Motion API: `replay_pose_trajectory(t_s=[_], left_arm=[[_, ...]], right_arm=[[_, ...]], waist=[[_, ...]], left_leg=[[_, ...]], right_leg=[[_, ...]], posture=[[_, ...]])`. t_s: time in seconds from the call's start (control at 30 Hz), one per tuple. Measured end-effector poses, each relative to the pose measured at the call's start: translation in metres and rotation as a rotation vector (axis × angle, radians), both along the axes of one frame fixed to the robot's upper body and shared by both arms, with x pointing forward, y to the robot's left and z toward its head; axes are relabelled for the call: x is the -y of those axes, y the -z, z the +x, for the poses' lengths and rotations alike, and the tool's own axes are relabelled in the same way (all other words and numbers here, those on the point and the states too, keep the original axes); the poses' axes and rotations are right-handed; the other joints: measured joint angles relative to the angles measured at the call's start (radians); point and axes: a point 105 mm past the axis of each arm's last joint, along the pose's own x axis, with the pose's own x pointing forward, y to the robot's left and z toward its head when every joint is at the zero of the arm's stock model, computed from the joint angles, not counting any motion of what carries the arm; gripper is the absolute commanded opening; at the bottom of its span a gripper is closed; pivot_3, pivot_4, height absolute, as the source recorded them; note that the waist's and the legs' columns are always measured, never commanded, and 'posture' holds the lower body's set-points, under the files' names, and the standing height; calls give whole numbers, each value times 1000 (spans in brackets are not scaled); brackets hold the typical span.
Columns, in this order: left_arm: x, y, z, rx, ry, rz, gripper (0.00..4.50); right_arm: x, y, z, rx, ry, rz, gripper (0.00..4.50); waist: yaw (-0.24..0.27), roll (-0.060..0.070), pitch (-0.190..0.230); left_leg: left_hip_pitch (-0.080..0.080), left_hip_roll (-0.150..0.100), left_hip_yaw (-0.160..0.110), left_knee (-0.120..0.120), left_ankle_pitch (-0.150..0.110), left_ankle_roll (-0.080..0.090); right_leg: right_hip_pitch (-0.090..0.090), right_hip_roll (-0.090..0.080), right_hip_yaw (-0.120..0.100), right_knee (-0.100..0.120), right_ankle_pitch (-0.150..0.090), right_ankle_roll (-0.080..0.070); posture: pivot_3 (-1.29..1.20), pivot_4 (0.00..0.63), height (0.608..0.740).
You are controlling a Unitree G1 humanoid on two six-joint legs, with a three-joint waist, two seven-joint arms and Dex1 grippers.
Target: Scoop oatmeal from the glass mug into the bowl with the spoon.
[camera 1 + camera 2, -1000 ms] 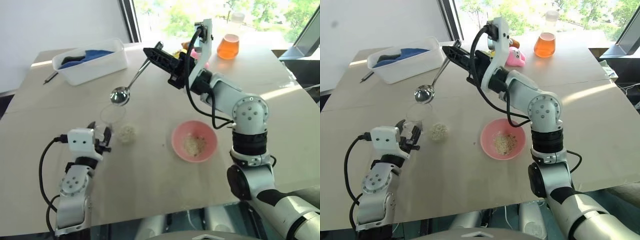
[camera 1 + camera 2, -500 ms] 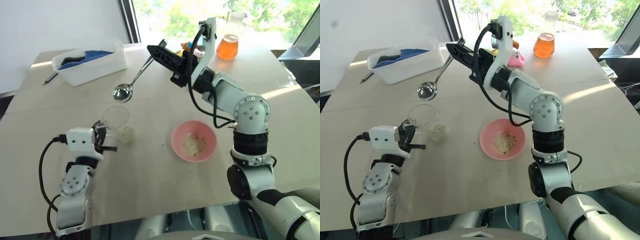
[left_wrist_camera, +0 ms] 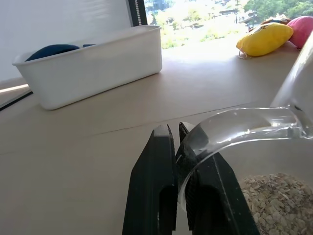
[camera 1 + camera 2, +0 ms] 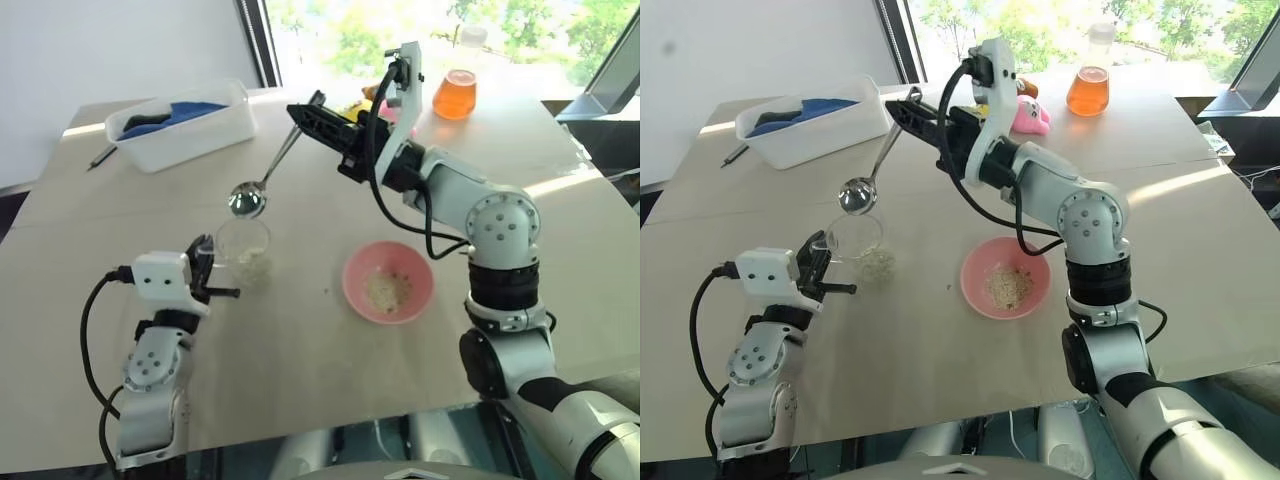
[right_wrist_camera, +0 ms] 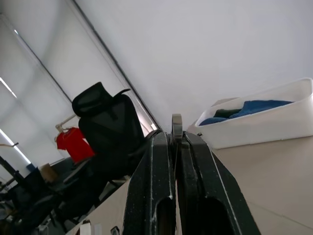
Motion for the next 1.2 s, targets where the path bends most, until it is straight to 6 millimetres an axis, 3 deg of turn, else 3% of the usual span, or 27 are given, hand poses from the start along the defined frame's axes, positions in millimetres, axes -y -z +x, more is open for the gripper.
replay_pose_trajectory(t_s=[0.13, 0.3, 0.47, 0.57, 0.73, 0.9, 1.03, 1.2], left_arm=[[1, -2, 8, -17, -3, -28, 5], [6, -5, 16, -40, 11, -38, 5], [23, 1, 28, -107, 57, -201, 5], [35, -6, 37, -108, 110, -209, 5], [47, -13, 43, -99, 168, -161, 5], [46, -10, 45, -102, 163, -93, 5], [47, -13, 45, -83, 167, -46, 5], [55, -19, 44, -43, 199, 48, 5]], right_arm=[[0, 2, -8, 65, -23, -54, 0], [-5, 22, -13, 165, -34, -192, 0], [-15, 48, -11, 251, -20, -327, 0], [-17, 55, -5, 273, 2, -362, 0], [-20, 75, 3, 241, 22, -415, 0], [-21, 87, 5, 205, 30, -441, 0], [-21, 89, 5, 169, 35, -433, 0], [-14, 88, 12, 3, 71, -365, 0]], waist=[[2, 0, 0], [3, -1, -1], [4, -3, -1], [2, -3, -1], [-2, -3, -1], [0, -3, -1], [1, -3, -1], [1, -3, -1]], left_leg=[[0, 0, 0, 0, 0, 0], [0, -1, 0, 1, 0, 0], [-2, -1, -2, 4, 0, 0], [-2, -1, -2, 4, 0, 0], [-2, -1, -2, 4, 0, 0], [-2, -1, -2, 4, 0, 0], [-2, -1, -2, 4, 0, 0], [-2, -1, -2, 4, 0, 0]], right_leg=[[0, 0, 0, 0, 0, 0], [0, -1, -1, 0, 0, 0], [0, -1, -2, 0, 0, 0], [0, -1, -3, 0, 0, 0], [0, 0, -2, 0, 0, 0], [0, 0, -2, 0, 0, 0], [0, 0, -2, 0, 0, 0], [0, 0, -2, 0, 0, 0]], posture=[[0, 150, 740], [0, 150, 740], [0, 150, 740], [0, 150, 740], [0, 150, 740], [0, 150, 740], [0, 150, 740], [0, 150, 740]])
